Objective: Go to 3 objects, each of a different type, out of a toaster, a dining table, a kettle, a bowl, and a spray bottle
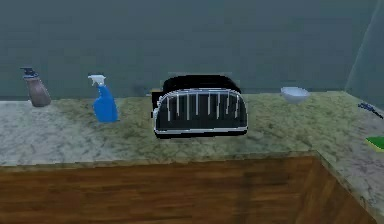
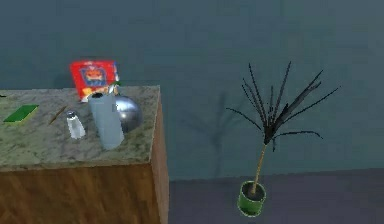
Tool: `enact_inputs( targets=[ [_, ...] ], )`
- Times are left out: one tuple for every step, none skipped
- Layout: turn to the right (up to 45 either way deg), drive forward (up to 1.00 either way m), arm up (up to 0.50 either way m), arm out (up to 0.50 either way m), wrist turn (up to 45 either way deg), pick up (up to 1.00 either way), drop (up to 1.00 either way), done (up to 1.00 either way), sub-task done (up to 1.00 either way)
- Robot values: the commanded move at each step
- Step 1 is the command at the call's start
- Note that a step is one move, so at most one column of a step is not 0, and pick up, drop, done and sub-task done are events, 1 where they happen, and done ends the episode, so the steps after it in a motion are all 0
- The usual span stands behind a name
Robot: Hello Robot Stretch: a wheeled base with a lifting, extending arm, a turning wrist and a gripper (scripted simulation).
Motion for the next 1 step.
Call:
enact_inputs(
  targets=[
    [0.0,0.0,0.0,0.0,0.0,0.0,0.0,0.0,1.0]
  ],
)
